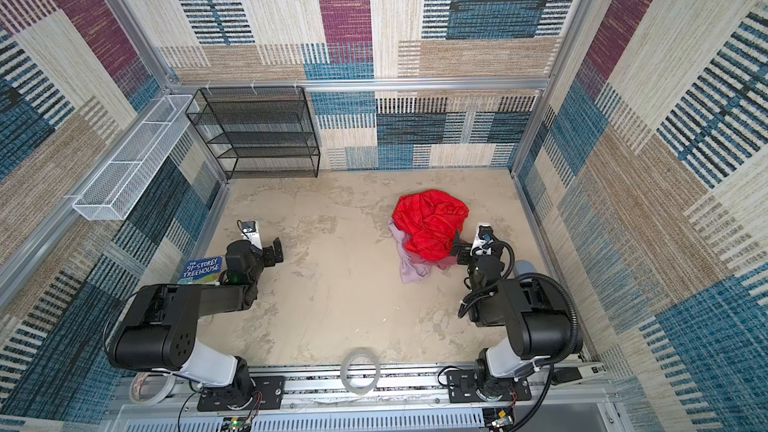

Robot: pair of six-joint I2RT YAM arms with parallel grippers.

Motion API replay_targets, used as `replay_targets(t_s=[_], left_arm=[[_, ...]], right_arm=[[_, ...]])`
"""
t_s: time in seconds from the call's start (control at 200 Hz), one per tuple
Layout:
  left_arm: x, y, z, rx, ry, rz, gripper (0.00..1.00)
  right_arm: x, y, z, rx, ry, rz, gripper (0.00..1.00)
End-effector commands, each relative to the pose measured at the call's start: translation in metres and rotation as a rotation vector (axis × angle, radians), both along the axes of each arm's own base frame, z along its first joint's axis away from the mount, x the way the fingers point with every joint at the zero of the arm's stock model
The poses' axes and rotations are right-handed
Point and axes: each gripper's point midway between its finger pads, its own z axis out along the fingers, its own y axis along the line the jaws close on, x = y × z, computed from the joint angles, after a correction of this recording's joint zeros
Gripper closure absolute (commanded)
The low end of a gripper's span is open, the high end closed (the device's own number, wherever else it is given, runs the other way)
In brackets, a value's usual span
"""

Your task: Pick out a specific cloth from the pile

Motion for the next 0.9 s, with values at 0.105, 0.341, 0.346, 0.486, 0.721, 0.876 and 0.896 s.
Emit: replay_targets(t_s=[0.105, 0.341, 0.346, 0.486, 0.721, 0.876, 0.896], left_arm=[[0.004, 0.001, 0.007, -0.007, -0.026, 0.003, 0.03], [-0.002, 0.014, 0.028, 0.004, -0.041, 0.088, 0.22], [-0.003, 0.014, 0.030, 0.003, -0.041, 0.091, 0.22], [-0.021, 0.015, 0.080, -0.076, -0.107, 0.130, 0.29], [-0.020, -0.023, 0.101, -0.193, -0.015, 0.048, 0.35], [-0.026, -0.048, 0.080, -0.248, 0.114, 0.018, 0.36], [-0.026, -0.051, 0.078, -0.253, 0.127, 0.007, 0.37]], right_arm=[[0.001, 0.001, 0.010, 0.002, -0.039, 0.006, 0.00], [0.002, -0.002, 0.017, 0.005, -0.039, -0.016, 0.07], [0.002, -0.002, 0.018, 0.004, -0.040, -0.015, 0.08], [0.012, -0.005, 0.050, 0.029, -0.001, -0.080, 0.17], [0.032, 0.085, 0.088, 0.004, 0.142, 0.158, 0.26], [0.026, 0.155, 0.079, -0.012, 0.266, 0.320, 0.34], [0.026, 0.162, 0.078, -0.011, 0.277, 0.336, 0.36]])
